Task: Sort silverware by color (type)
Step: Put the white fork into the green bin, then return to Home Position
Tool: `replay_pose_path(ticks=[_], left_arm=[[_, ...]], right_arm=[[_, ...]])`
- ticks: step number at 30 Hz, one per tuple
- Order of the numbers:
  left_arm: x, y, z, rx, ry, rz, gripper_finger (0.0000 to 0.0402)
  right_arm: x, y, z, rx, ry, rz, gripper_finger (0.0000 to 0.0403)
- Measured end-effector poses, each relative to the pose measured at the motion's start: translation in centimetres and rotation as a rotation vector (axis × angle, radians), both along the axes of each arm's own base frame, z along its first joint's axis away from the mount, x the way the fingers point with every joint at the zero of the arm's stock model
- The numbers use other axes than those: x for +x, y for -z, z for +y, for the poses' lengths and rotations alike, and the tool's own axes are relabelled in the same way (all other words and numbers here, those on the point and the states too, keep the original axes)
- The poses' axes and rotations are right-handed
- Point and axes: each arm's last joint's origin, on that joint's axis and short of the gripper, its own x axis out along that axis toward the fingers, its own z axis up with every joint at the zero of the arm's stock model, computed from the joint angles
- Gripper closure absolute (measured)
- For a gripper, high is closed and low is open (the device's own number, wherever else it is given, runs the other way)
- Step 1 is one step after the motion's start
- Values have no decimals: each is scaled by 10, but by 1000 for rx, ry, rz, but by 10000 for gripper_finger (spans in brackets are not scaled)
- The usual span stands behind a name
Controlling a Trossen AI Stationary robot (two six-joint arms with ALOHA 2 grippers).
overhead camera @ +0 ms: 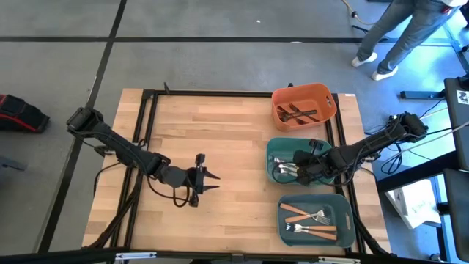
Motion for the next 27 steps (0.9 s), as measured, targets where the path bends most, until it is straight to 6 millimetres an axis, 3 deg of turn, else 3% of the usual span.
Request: replay_pose_path(ticks=[17,27], left_arm=[[0,0,0,-21,-9,0,282],[0,0,0,-25,-11,-1,282]], right_arm=[[1,1,1,20,32,-32,398],[2,-6,2,50,22,-9,270]])
